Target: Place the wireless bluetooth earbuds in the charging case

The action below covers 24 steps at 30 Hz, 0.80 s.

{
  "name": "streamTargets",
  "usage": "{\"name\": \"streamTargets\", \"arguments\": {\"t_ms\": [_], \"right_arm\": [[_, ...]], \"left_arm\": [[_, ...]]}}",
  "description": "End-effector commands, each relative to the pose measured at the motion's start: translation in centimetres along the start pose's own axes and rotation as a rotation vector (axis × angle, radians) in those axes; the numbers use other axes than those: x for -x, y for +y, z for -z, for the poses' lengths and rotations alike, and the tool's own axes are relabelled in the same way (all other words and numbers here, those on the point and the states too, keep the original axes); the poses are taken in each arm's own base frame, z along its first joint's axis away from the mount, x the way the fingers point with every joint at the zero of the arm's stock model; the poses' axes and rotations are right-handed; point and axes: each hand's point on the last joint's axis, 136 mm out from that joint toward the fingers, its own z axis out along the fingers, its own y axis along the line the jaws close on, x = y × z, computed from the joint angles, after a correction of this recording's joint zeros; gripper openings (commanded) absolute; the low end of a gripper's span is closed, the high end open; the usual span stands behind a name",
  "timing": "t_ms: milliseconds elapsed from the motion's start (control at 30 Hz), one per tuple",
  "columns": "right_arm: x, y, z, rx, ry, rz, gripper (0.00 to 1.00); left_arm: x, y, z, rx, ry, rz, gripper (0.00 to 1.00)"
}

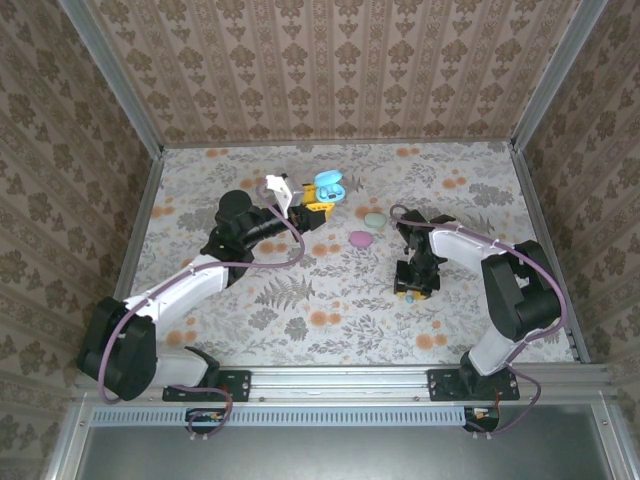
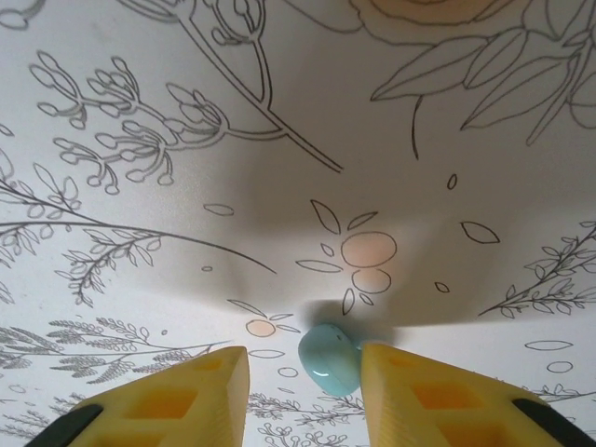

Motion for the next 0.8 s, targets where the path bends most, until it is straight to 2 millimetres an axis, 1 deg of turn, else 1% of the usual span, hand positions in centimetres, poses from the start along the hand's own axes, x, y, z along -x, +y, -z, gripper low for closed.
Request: {"name": "streamTargets", "arguments": {"t_ms": [0, 200, 533, 667, 767], "right_arm": [[-1.3, -0.7, 0.3, -0.035, 0.041, 0.013, 0.37], [-1.5, -0.9, 0.3, -0.045, 0.043, 0.014, 0.37], [-0.4, -0.9, 0.1, -0.064, 0.011, 0.020, 0.32], [-0.2, -1.0, -0.1, -0.075, 0.019, 0.027, 0.32], [-0.1, -1.0, -0.2, -0.080, 0.018, 0.033, 0.30]], "left_arm": [[1.9, -0.5, 0.4, -0.001, -0.046, -0.051, 0.30], [1.9, -0.5, 0.4, -0.001, -0.044, -0.050, 0.30], [2.0, -0.6, 0.3, -0.004, -0.046, -0.049, 0.30], [2.0, -0.6, 0.2, -0.012, -0.046, -0.046, 0.30], [1.7, -0.8, 0.0, -0.027, -0.040, -0.038, 0.30]]}}
